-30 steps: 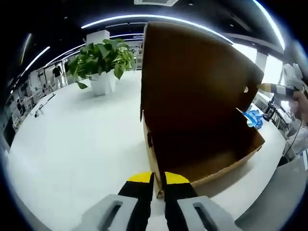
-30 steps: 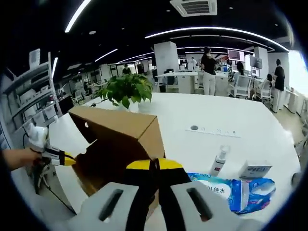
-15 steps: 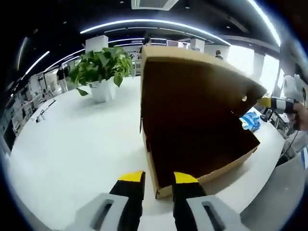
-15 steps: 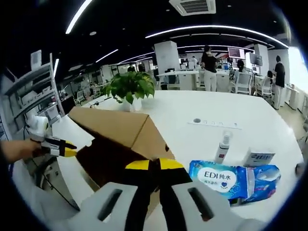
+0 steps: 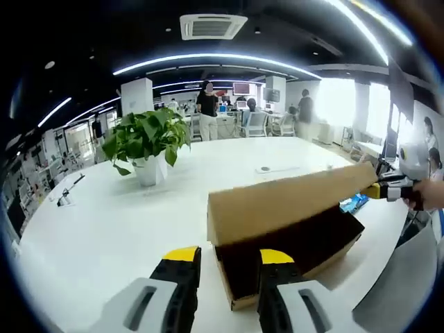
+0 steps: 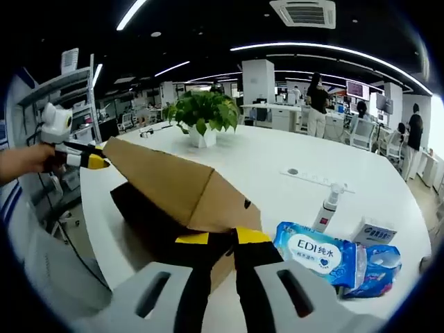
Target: Operate the shoe box by opening the lid, removing the specified soft item, and placing it in the target area until the item is outside and the box remains undamaged.
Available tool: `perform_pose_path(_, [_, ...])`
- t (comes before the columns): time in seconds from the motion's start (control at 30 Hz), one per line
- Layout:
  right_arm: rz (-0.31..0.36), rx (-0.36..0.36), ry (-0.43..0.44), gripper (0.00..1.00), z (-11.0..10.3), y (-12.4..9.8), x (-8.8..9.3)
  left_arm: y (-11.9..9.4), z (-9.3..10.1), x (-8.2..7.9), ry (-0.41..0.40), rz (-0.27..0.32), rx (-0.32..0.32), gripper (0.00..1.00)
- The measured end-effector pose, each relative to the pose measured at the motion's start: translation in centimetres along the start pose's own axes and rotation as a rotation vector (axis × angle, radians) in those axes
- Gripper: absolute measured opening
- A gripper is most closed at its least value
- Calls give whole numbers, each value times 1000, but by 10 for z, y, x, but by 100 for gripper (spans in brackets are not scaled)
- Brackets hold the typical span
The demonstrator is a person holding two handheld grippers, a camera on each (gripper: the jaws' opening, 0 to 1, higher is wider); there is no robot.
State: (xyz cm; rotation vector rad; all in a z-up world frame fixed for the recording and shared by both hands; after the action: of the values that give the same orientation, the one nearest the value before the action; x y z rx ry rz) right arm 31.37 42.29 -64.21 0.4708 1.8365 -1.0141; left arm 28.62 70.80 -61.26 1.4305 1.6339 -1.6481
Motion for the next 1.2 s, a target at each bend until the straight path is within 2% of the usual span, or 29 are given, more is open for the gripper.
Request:
perform_pose_path(0.13, [-6,-35,-28,15,-6,-2,7,1,9,6,76,-28,31,31])
perform_pose_path(0.3, [-42,-65,-82,18,-10,-3,18,1,21,14,87,-41,65,34])
perform_pose_path(0.43, [-52,-94,-103,22,-14,-6,23,-1,22,19,78,-42,74,34])
perform_pose_path(0.7, [-77,-147,-102,31,-25,-7,32,-1,29,33,98,-76,112,36])
perform_pose_path(1.03, [-135,-197,-22,40,-33,-6,45,5,39,52,87,-121,171,40])
perform_pose_path(1.13, [-144,-199,49,41,-34,-5,47,8,40,57,97,-135,180,40])
perform_pose_path(1.2, [-147,-193,65,41,-32,-3,49,10,41,60,94,-145,185,40])
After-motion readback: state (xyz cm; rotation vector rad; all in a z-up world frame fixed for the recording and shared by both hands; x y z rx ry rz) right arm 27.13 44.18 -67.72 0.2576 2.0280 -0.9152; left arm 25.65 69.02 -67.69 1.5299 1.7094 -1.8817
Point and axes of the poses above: the point that each gripper's makers call its tool centre point, and the gripper's own axes: y roughly forward along the fingers, z roughly to its right, x roughly out of its underside, the point moved 1 cm from there along -y, roughly backward along the fingers, and after that the axes turned 13 degrees about y, right-handed, at the moved point
